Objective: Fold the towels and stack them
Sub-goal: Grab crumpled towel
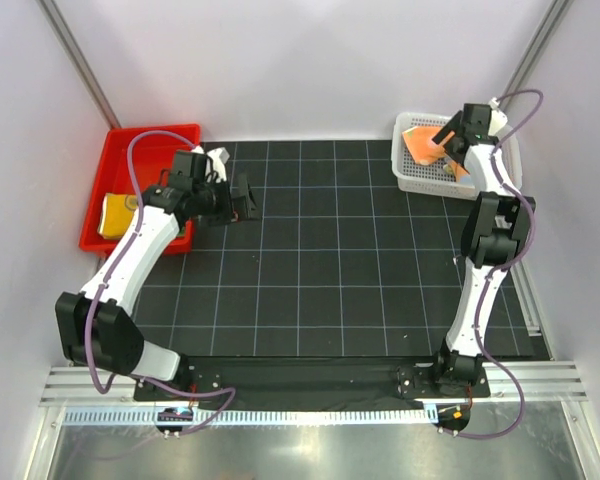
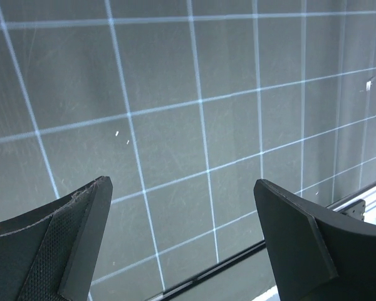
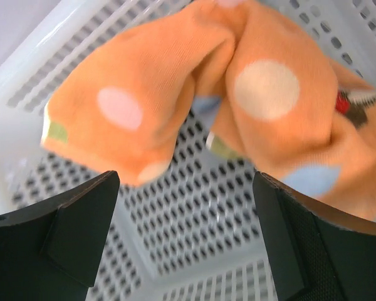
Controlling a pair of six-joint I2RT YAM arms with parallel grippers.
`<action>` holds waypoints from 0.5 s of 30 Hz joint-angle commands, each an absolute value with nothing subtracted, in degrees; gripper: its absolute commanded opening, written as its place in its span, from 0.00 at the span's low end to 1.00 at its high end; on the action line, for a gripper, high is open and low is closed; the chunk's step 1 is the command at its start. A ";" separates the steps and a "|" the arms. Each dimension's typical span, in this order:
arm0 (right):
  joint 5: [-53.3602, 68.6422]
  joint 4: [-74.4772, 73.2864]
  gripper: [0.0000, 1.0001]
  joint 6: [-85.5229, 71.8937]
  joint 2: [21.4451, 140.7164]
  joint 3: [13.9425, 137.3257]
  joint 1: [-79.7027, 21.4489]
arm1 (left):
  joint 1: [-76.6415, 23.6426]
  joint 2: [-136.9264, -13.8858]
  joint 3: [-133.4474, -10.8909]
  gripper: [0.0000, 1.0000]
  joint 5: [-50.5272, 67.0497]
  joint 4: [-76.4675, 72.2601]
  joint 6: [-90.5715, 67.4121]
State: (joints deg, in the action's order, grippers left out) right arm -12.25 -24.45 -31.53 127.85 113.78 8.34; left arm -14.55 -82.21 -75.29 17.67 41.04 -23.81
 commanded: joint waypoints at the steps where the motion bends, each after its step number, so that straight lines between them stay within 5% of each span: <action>1: -6.51 -13.91 0.95 -38.56 132.96 120.39 10.81 | -14.68 -79.19 -75.67 0.99 20.29 34.02 -22.59; 6: -2.38 -6.78 0.89 -42.97 142.46 126.29 12.04 | -14.76 -78.68 -72.44 1.00 23.99 31.30 -23.64; 9: -0.70 -0.89 0.68 -43.15 146.33 128.23 12.22 | -14.85 -75.77 -68.21 1.00 24.17 25.06 -24.61; 11: 1.75 3.59 0.39 -43.07 147.21 128.23 12.39 | -14.85 -74.18 -67.68 1.00 23.65 23.38 -24.44; 15: 5.44 8.08 0.09 -39.92 144.85 126.66 12.66 | -14.77 -73.65 -67.76 1.00 24.95 22.94 -23.29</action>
State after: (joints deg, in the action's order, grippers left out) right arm 1.30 -1.67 -41.54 148.24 125.14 12.86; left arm -14.61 -75.99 -67.16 22.39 28.56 -23.81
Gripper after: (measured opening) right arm 0.120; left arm 0.995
